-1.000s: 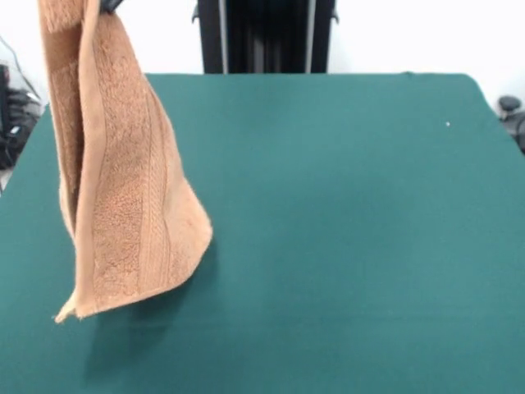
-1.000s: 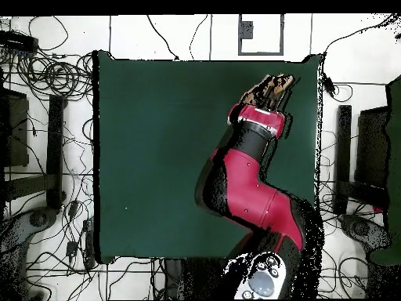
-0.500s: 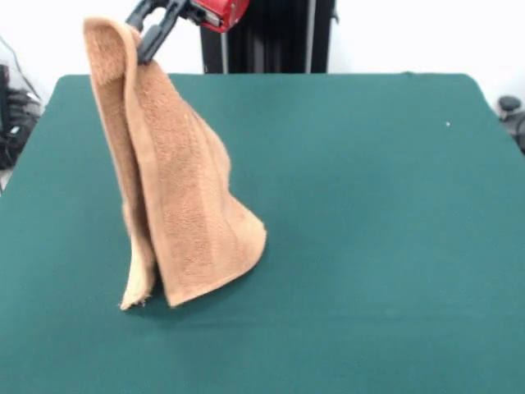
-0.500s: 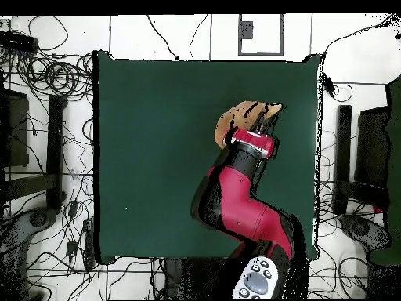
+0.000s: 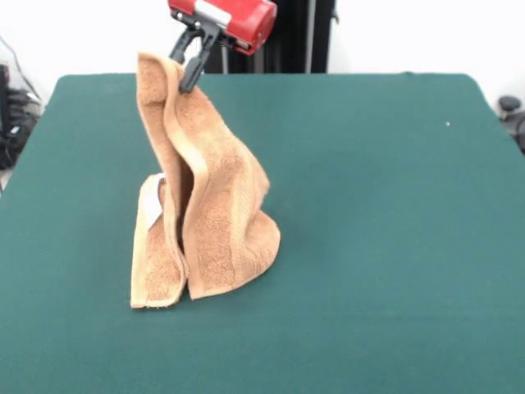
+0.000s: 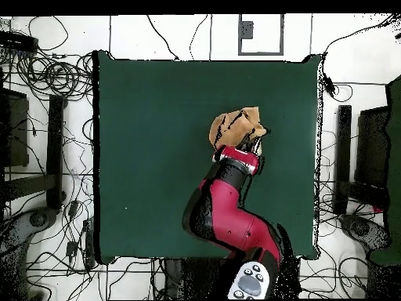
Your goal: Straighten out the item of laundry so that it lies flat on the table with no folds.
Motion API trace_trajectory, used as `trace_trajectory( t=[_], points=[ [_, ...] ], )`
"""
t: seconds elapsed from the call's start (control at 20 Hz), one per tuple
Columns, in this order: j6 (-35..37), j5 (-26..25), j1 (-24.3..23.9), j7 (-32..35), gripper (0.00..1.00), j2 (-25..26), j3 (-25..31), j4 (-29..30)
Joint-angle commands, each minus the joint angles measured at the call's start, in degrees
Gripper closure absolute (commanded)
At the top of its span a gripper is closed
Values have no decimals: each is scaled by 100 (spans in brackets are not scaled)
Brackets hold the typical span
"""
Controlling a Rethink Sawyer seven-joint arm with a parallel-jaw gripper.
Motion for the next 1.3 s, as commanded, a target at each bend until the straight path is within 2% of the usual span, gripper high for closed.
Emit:
trace_trajectory(
  t=[0.05, 0.35, 0.85, 1.15, 1.3],
  points=[
    [840, -196, 164, 1394, 100, -23, 1027, 980],
    [1164, -563, 10, 1181, 100, -43, 1187, 1194],
    [1510, -668, 468, 943, 100, -660, 713, 1882],
    [1304, -1142, 382, 950, 100, -882, 716, 2287],
    [590, -1516, 251, 1242, 100, -881, 851, 2506]
  ],
)
